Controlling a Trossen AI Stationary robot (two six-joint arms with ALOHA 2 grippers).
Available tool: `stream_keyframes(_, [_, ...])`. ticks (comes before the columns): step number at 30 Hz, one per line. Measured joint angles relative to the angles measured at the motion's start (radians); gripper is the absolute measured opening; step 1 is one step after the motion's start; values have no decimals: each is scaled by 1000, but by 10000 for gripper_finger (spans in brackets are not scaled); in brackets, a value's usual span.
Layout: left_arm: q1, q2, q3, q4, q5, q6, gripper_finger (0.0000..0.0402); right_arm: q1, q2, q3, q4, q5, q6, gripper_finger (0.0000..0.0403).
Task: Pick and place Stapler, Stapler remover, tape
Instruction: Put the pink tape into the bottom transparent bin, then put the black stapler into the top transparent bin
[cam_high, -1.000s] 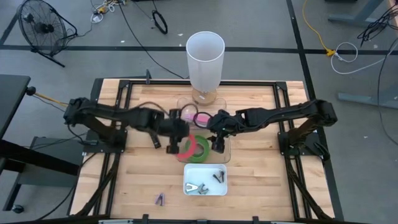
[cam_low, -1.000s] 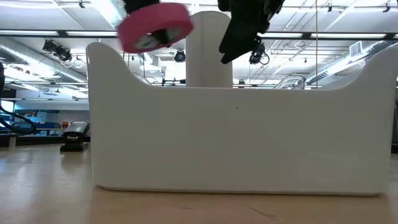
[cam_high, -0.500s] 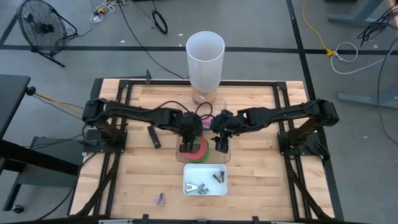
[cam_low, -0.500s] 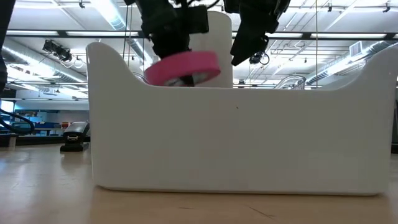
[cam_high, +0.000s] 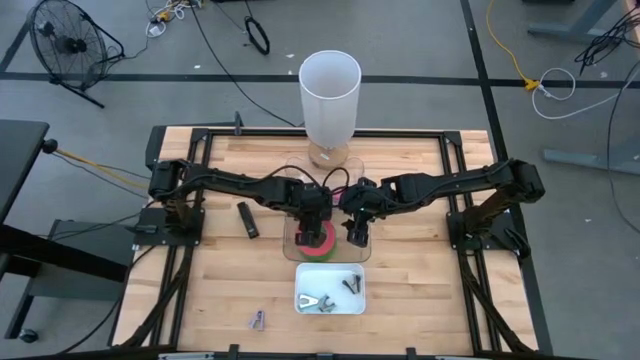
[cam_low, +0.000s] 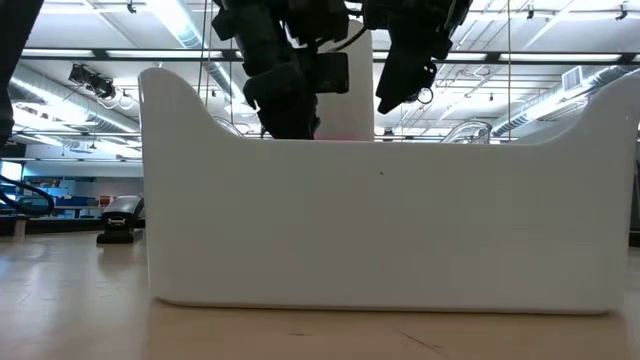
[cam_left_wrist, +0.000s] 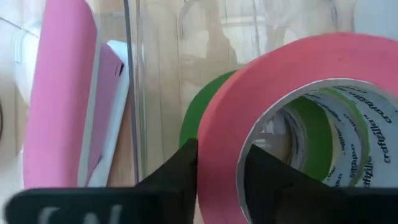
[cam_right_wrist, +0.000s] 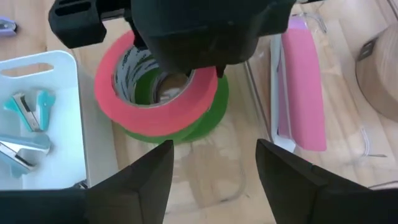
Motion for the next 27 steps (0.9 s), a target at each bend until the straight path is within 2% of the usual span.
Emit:
stream_keyframes(6, [0,-1,0,13,-17,-7,205,0,0,0,1,12,-7,228])
stream_keyframes(10, [0,-1,0,13,-48,-7,238,0,0,0,0,34,-9,228])
stream_keyframes(16, [0,-48,1,-56,-77,8,239,0,0,1,0,35,-7,228])
stream_keyframes(21, [-17,-140,1,-222,-133,28,225,0,0,1,-2,36,-6,228])
stream_keyframes(27, [-48,-259,1,-407,-134,24,218,-2,0,1,7,38,-6,228])
